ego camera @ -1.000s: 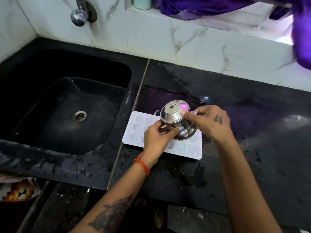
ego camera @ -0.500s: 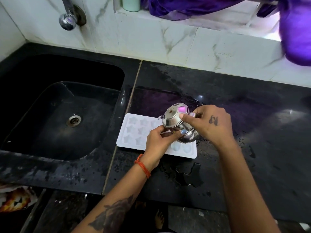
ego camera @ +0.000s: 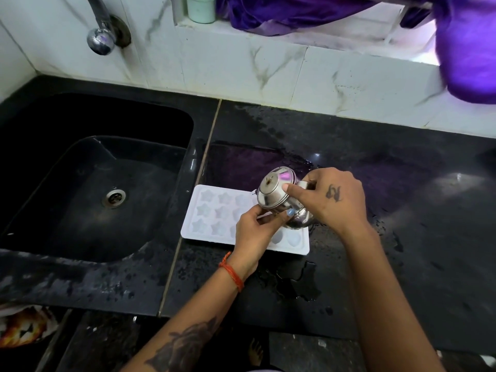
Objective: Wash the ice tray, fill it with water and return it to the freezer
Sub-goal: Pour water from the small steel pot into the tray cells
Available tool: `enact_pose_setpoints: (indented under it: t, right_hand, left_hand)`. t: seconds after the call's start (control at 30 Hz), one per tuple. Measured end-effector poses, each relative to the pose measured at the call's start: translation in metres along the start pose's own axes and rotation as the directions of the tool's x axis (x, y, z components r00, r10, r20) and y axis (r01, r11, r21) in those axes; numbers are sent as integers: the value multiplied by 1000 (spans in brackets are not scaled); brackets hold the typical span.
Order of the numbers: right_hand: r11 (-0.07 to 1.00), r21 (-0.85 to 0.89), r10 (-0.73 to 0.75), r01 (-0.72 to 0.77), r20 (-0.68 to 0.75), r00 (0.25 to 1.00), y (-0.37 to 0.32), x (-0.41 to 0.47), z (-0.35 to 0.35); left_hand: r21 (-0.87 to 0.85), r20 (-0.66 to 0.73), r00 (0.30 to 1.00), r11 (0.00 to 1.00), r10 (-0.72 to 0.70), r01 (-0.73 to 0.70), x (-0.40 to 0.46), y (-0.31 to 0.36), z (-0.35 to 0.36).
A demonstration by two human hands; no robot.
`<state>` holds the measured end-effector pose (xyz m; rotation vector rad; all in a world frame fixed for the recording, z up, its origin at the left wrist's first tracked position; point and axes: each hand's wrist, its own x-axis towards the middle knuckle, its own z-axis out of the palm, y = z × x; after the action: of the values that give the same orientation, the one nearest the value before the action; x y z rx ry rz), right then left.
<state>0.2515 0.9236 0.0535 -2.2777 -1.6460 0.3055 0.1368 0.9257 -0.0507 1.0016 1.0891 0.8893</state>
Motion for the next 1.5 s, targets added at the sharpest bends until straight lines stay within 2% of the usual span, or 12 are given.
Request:
enact_pose_setpoints:
  t: [0.2, 0.3, 0.8, 1.03, 1.2, 1.4, 1.5]
  right_hand:
    - [972, 215, 92, -98, 38, 995, 18, 3, 1]
    - [957, 261, 121, -129, 47, 992, 24, 2, 1]
    - [999, 14, 49, -48, -41, 998, 23, -5, -8]
    - [999, -28, 27, -29, -58, 998, 23, -6, -8]
    - [995, 88, 51, -46, -50, 997, 30, -8, -8]
    - [923, 347, 170, -166, 18, 985, 44, -8, -6]
    - [919, 356, 182, -173, 6, 983, 46, -10, -8]
  left_hand:
    - [131, -83, 995, 990, 64, -53, 0, 8, 5]
    - [160, -85, 994, 986, 65, -51, 2, 9, 7]
    - [4, 63, 998, 1000, -24, 24, 3, -6, 23]
    - [-12, 51, 998, 999, -39, 39, 2, -6, 25]
    - [44, -6, 1000, 999, 23, -23, 0, -5, 27]
    - [151, -79, 994, 987, 74, -61, 1, -1, 28]
    - [127, -56, 996, 990, 71, -64, -1, 2, 30]
